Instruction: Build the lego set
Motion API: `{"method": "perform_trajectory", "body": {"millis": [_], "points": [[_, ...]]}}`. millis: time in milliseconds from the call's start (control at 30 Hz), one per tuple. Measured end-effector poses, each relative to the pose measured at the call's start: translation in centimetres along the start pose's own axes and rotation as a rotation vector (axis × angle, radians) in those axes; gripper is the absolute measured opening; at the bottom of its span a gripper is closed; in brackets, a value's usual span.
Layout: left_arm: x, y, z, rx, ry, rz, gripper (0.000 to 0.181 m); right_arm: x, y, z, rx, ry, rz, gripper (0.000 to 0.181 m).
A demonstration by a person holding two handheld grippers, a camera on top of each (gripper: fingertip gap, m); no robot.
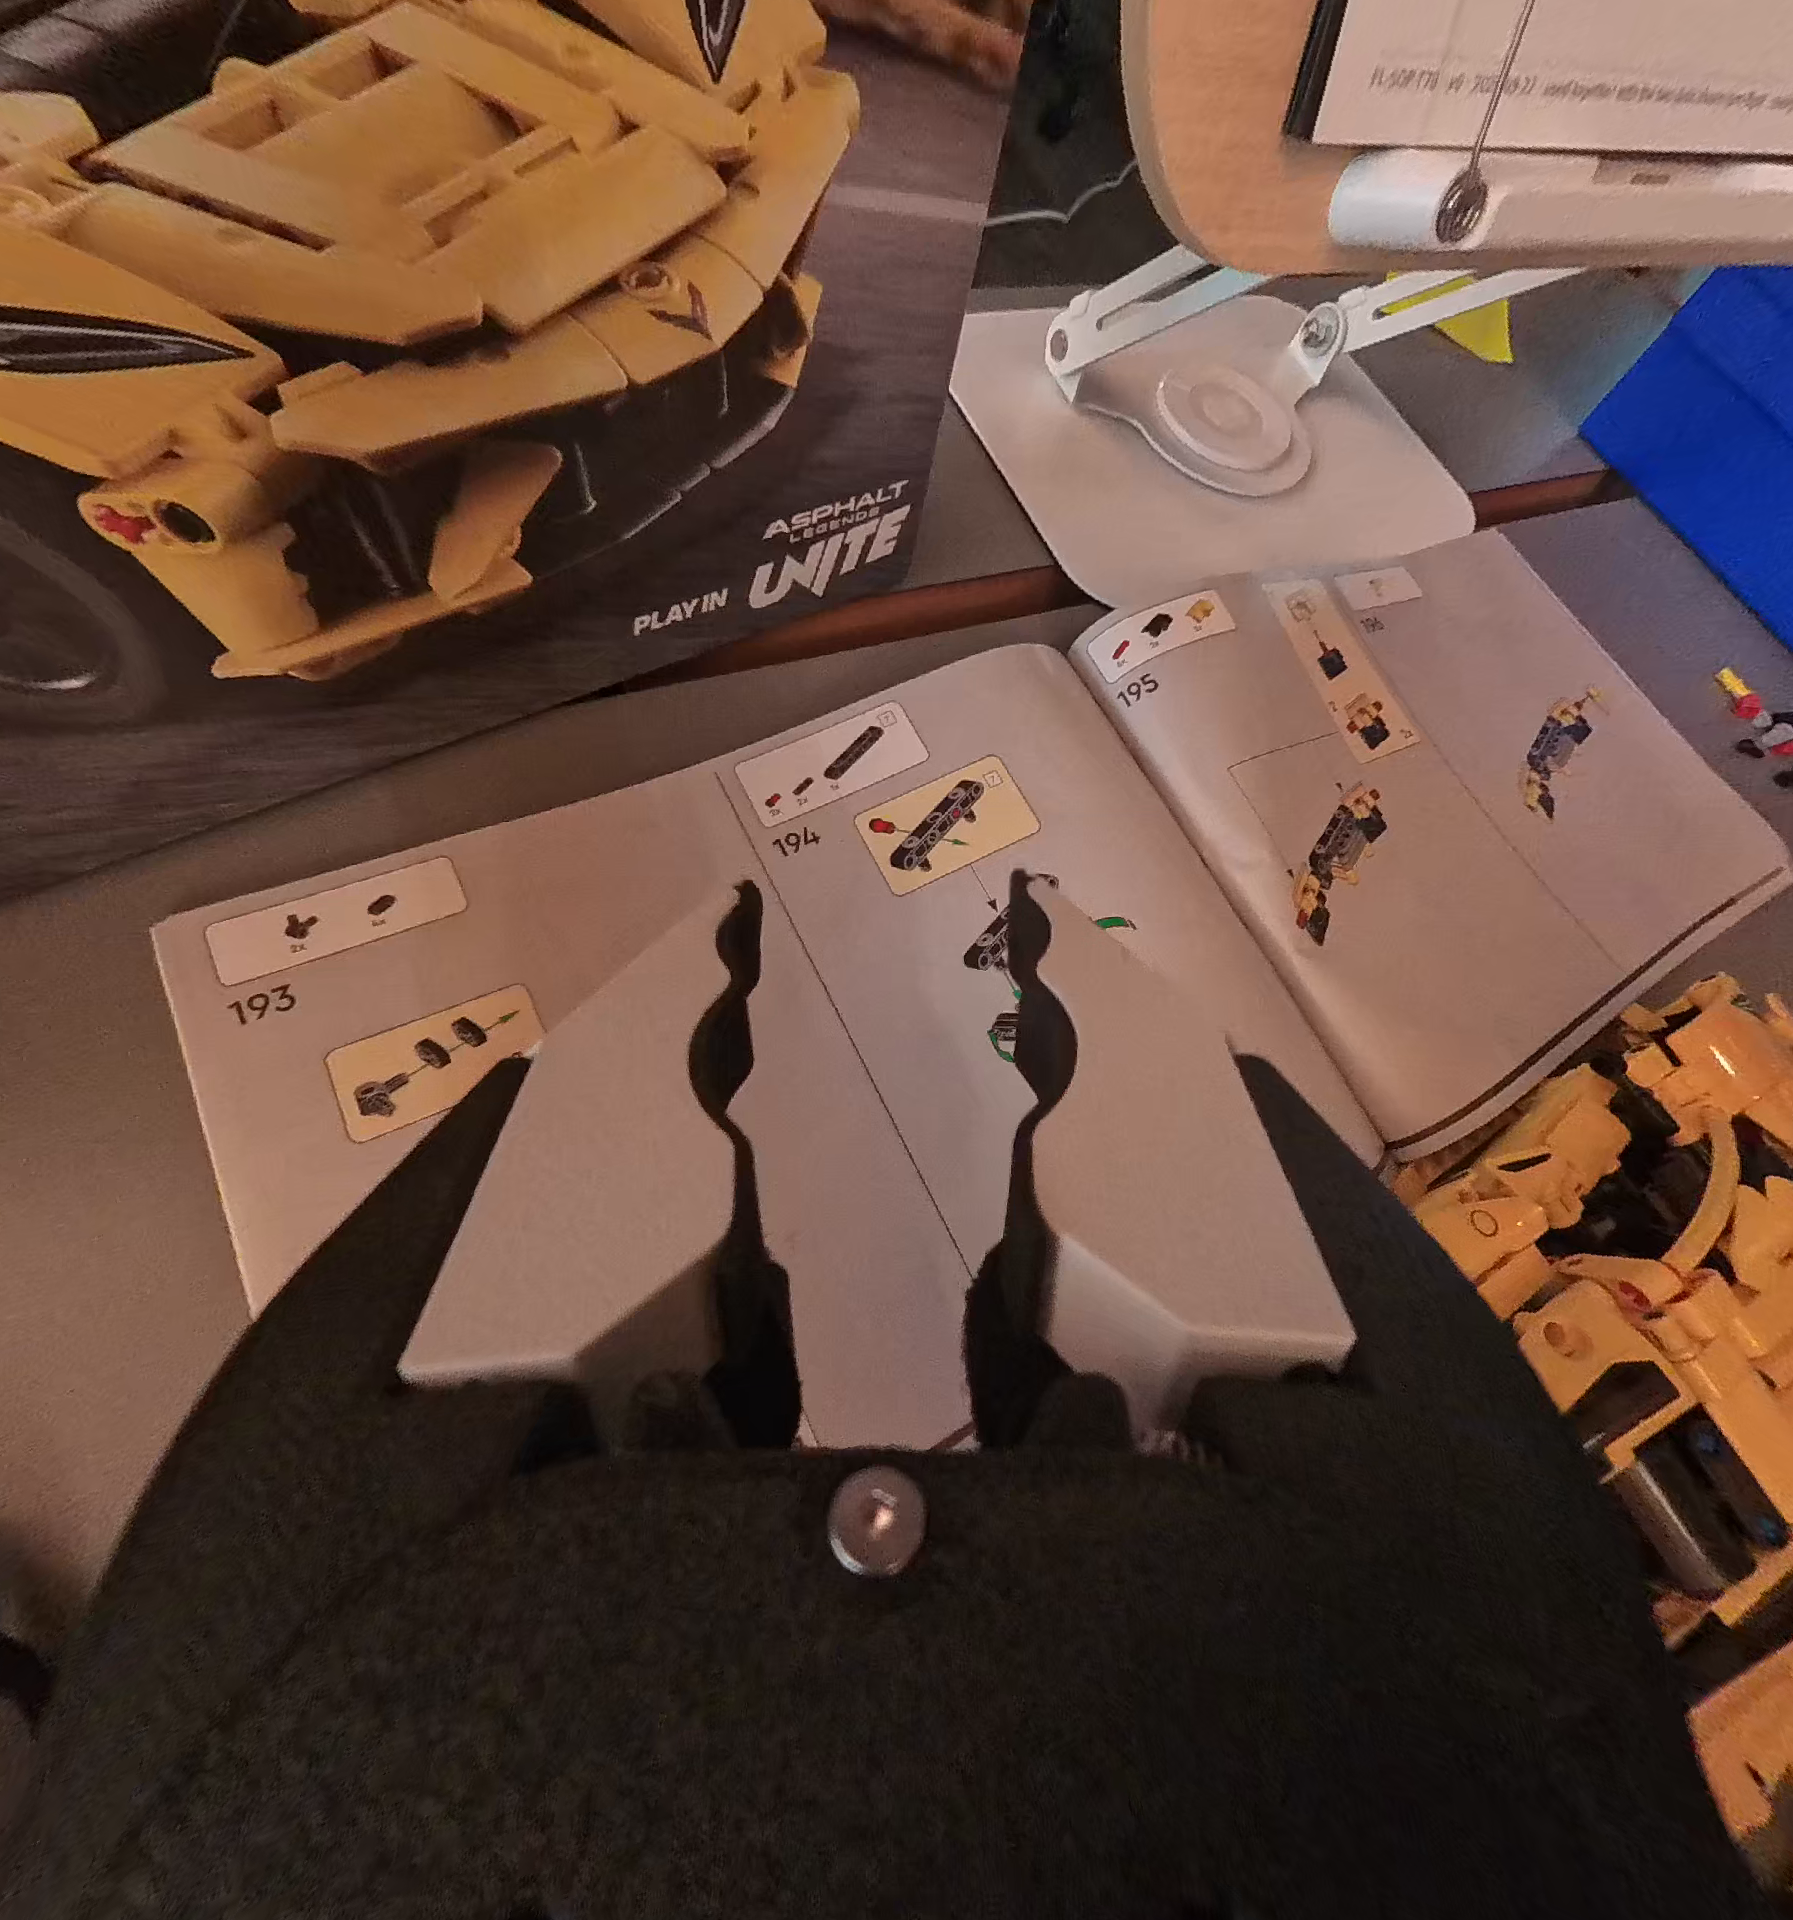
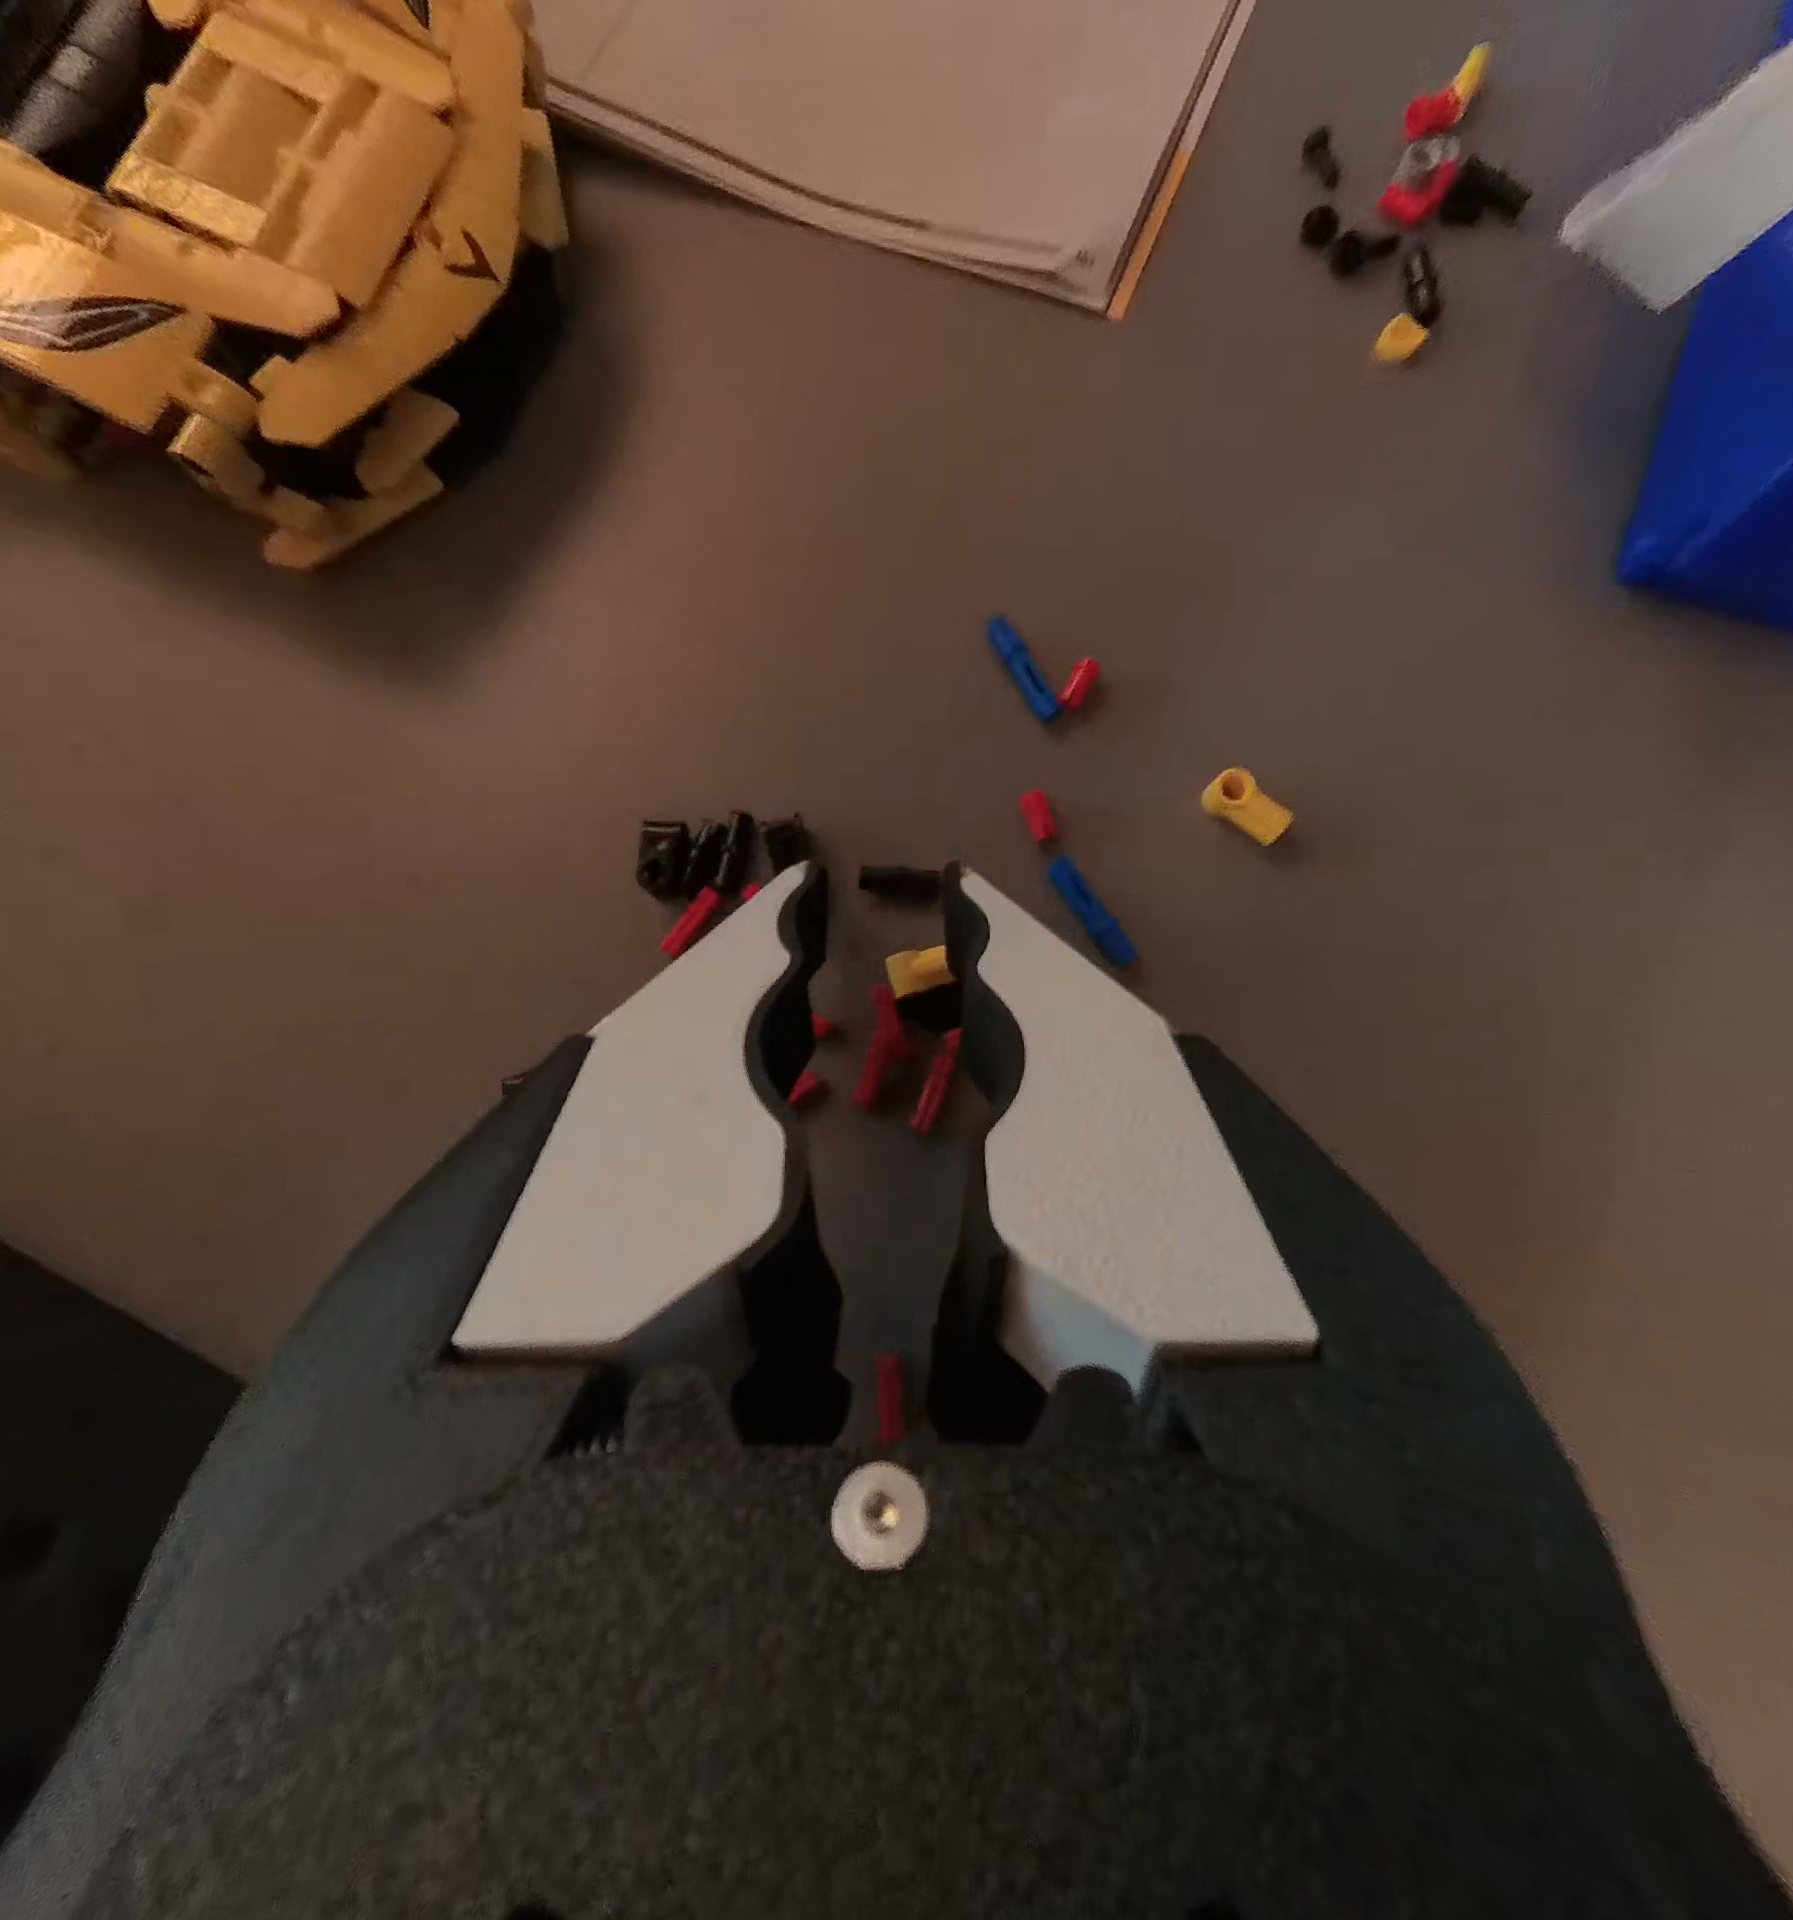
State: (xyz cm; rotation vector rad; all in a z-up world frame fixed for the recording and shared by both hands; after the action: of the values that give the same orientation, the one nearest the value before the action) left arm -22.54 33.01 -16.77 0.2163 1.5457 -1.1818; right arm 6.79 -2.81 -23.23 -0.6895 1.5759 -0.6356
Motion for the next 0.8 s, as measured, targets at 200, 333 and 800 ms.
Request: {"method": "perform_trajectory", "body": {"millis": [200, 333, 800], "points": [[0.2, 0.4, 0.3, -0.028, 0.020, -0.027, 0.049, -0.1, 0.2, 0.4, 0.032, -0.013, 0.004, 0.022], [0.1, 0.4, 0.6, -0.044, 0.044, -0.034, 0.049, 0.2, 0.4, 0.8, 0.060, -0.026, -0.010, 0.015], [0.3, 0.2, 0.4, -0.046, 0.018, -0.050, 0.054, 1.4, 0.4, -17.9, -0.429, -0.668, -0.039, 0.015]]}}
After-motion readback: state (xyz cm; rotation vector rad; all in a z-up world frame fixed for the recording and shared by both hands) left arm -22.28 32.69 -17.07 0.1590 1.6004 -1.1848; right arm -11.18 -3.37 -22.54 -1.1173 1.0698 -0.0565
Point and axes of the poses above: each gripper's, where its closed fingertips meet, y out along the fingers, x out of its underside, z = x × y across the jaws, the point moved 1 cm from there along -y, back along the fingers, and after that the axes turned 6 degrees about y, right-handed, at the moved point
